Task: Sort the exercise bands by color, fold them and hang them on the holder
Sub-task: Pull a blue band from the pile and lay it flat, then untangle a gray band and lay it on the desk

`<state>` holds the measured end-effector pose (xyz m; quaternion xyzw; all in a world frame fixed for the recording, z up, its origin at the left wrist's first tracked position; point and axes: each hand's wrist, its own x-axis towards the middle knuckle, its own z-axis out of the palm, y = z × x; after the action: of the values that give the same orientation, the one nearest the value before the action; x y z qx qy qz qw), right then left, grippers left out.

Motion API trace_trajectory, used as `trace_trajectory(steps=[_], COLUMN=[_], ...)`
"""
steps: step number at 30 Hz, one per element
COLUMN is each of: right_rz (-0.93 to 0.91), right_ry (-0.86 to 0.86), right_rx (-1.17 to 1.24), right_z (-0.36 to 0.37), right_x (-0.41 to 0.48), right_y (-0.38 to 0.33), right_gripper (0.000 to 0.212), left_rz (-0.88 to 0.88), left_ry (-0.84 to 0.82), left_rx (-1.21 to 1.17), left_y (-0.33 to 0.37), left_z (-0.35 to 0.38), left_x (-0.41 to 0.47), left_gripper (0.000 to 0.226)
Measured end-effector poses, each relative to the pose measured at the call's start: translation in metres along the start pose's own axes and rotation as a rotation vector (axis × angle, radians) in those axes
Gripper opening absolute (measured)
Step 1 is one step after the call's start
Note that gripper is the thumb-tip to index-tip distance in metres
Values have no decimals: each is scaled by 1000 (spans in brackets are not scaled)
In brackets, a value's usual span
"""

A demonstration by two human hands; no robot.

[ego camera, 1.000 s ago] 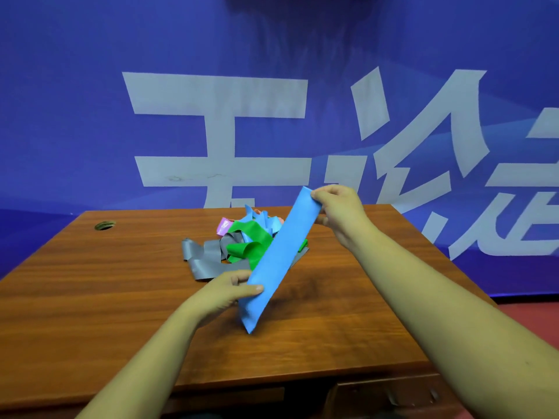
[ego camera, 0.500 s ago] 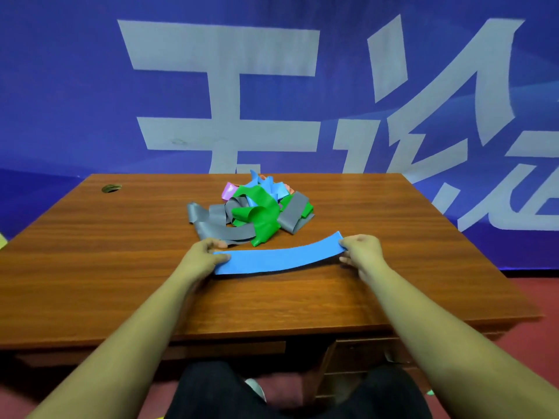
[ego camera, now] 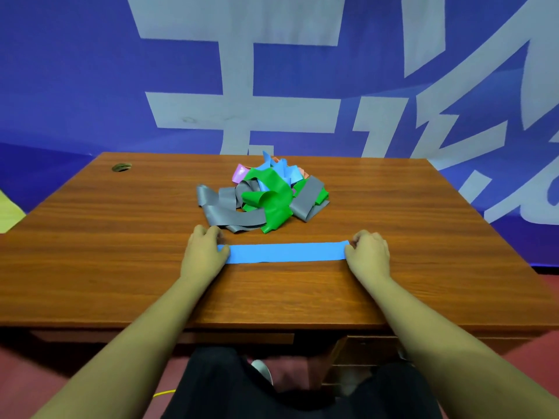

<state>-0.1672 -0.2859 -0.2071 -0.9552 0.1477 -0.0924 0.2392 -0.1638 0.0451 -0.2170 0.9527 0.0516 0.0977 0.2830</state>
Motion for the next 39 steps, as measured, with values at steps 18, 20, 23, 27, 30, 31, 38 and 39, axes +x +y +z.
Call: trace_trajectory(steps=[18, 20, 23, 27, 30, 31, 38, 39], right_rz=[-409, -435, -467, -462, -425, -426, -454, -444], right_ry=[-120, -98, -25, 67, 127, 142, 154, 142], right_rx=[-150, -132, -45, 97, 218, 254, 456, 490], right_z=[56, 63, 62, 32, -4, -17, -91, -98], right_x=[90, 93, 95, 104, 105, 105, 81, 78], right_y=[-98, -95, -92, -99, -113, -119, -153, -156], right_gripper=[36, 31, 22, 14, 12, 12, 8, 7], left_rz=[460, 454, 434, 429, 403, 388, 411, 382], left_ry=[12, -8, -3, 17, 8, 2, 47, 3], left_rx=[-30, 1, 17, 67, 124, 126, -185, -392], left_y=[48, 46, 39, 42, 52, 56, 99, 108], left_z=[40, 53, 61, 61, 57, 54, 11, 3], left_x=[89, 97, 102, 101, 98, 98, 91, 88], left_gripper=[35, 39, 40, 39, 38, 38, 50, 48])
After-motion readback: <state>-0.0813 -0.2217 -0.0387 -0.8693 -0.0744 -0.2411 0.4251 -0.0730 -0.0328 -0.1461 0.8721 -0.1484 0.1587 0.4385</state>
